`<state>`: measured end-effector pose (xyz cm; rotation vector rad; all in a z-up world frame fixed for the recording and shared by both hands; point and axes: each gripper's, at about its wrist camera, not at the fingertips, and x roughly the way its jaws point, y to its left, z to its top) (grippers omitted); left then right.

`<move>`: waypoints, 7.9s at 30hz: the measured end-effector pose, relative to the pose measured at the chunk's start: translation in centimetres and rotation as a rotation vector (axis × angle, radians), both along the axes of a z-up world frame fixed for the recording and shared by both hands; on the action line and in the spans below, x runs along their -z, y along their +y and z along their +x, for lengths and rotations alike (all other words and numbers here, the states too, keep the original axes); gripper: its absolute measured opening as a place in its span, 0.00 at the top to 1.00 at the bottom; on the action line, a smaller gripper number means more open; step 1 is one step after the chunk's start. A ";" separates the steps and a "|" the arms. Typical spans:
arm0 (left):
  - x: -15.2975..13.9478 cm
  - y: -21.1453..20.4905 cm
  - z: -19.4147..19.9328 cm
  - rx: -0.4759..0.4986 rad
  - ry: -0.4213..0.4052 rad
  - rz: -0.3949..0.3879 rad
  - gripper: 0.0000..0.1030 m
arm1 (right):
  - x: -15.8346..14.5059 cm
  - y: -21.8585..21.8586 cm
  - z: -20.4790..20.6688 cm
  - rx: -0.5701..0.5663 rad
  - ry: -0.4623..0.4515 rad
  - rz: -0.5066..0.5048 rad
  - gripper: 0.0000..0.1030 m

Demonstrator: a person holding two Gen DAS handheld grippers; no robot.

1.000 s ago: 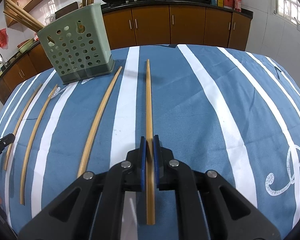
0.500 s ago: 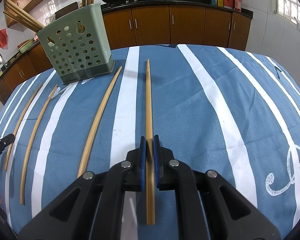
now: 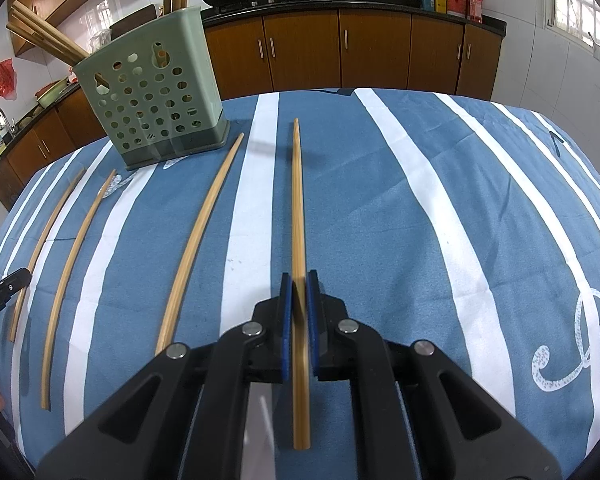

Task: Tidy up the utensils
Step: 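Hold both grasped chopsticks closed against the table cloth, then lift both held chopsticks and carry them above the green holder, then lower the chopsticks into the green holder and open both tools, then move both open tools back down to the last chopsticks on the table, then grasp a wooden chopstick with the right tool while the left tool grasps another, then hold both grasped chopsticks closed against the table cloth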

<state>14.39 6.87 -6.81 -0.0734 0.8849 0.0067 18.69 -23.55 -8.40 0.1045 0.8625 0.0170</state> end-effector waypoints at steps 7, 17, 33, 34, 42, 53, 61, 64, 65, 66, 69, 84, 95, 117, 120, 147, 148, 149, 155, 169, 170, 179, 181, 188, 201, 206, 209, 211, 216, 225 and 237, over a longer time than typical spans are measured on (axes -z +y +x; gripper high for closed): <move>0.0 0.1 0.0 0.001 -0.001 -0.008 0.91 | 0.0 0.0 0.0 0.000 -0.001 0.008 0.91; 0.0 -0.4 -1.5 0.022 0.002 0.025 0.91 | 0.0 -0.2 -1.7 -0.020 0.001 0.038 0.91; -2.5 0.3 -2.7 0.026 -0.072 -0.035 0.92 | -3.1 -0.7 -3.0 -0.008 -0.094 0.060 0.92; -2.8 0.4 -2.8 0.025 -0.085 -0.036 0.92 | -3.4 -0.8 -3.1 -0.007 -0.103 0.061 0.92; -8.0 0.9 -3.8 0.002 -0.254 -0.065 0.93 | -8.1 -1.4 -4.1 0.003 -0.253 0.082 0.92; -13.4 0.9 -3.0 0.019 -0.400 -0.087 0.93 | -13.1 -1.3 -4.9 -0.006 -0.419 0.084 0.92; -15.2 -0.1 -3.0 0.066 -0.434 -0.083 0.93 | -15.9 -0.7 -5.0 -0.031 -0.490 0.101 0.92; -16.8 -1.2 -3.1 0.104 -0.468 -0.110 0.93 | -17.9 -0.5 -5.3 -0.053 -0.542 0.128 0.92; -17.2 -1.4 -3.1 0.114 -0.477 -0.117 0.93 | -18.9 -0.4 -5.5 -0.066 -0.568 0.139 0.92; -17.8 -1.8 -3.1 0.126 -0.491 -0.125 0.93 | -19.7 -0.2 -5.6 -0.077 -0.590 0.147 0.92; -19.5 -3.2 -2.7 0.154 -0.537 -0.141 0.93 | -22.0 0.4 -5.8 -0.099 -0.660 0.162 0.92; -25.0 -7.5 3.4 0.110 -0.773 -0.179 0.93 | -26.4 2.7 1.7 -0.066 -0.827 0.168 0.92; -19.0 -8.2 6.7 0.129 -0.653 -0.162 0.93 | -21.4 4.7 7.2 -0.089 -0.665 0.129 0.92; -20.4 -4.6 0.1 0.064 -0.625 -0.140 0.63 | -19.7 1.6 -2.0 -0.043 -0.585 0.138 0.67; -17.9 -3.6 -1.2 0.050 -0.560 -0.107 0.61 | -15.3 0.8 -2.7 -0.018 -0.457 0.128 0.62; -0.8 -8.8 -2.8 0.173 -0.028 -0.093 0.61 | 0.0 1.6 -3.0 0.012 -0.002 0.069 0.92; -0.5 -9.1 -2.7 0.173 -0.017 -0.082 0.62 | 0.0 1.4 -3.0 0.015 -0.001 0.070 0.92; -0.3 -9.3 -2.6 0.169 -0.009 -0.066 0.66 | 0.0 1.2 -3.0 0.016 -0.001 0.071 0.92; 0.3 -8.6 -1.8 0.124 0.006 -0.016 0.92 | 0.0 1.3 -2.6 0.003 -0.002 0.075 0.92; 0.1 -1.6 0.9 -0.011 -0.004 -0.002 0.92 | -0.1 1.6 -0.2 -0.006 0.001 -0.004 0.91; 0.1 -1.7 0.8 -0.008 -0.006 0.003 0.92 | -0.1 1.5 -0.2 -0.006 -0.001 -0.002 0.91; 0.2 -1.2 0.9 -0.015 -0.008 -0.052 0.92 | -0.1 1.5 -0.1 -0.004 0.002 0.005 0.90; 0.2 -1.1 0.9 -0.016 -0.008 -0.062 0.92 | -0.1 1.5 -0.1 -0.004 0.002 0.007 0.90; 0.2 -1.0 0.9 -0.016 -0.008 -0.068 0.91 | 0.0 1.4 -0.1 -0.004 0.001 0.014 0.90; 0.2 -0.9 0.9 -0.016 -0.008 -0.070 0.91 | 0.0 1.4 -0.1 -0.005 0.002 0.014 0.90; 0.2 -0.9 0.9 -0.016 -0.008 -0.069 0.91 | 0.0 1.4 -0.1 -0.005 0.002 0.014 0.90; 0.2 -1.0 0.9 -0.016 -0.008 -0.070 0.91 | 0.0 1.4 -0.1 -0.005 0.002 0.014 0.90; 0.2 -1.0 0.9 -0.016 -0.008 -0.070 0.91 | 0.0 1.4 -0.1 -0.005 0.002 0.015 0.90; 0.2 -0.9 0.9 -0.016 -0.008 -0.069 0.91 | 0.0 1.4 -0.1 -0.005 0.002 0.014 0.90; 0.3 -0.9 0.9 -0.016 -0.008 -0.070 0.91 | 0.0 1.4 -0.1 -0.005 0.002 0.015 0.90; 0.1 -1.4 -0.1 0.020 0.005 -0.035 0.91 | 0.1 1.3 -0.8 -0.006 0.002 0.029 0.90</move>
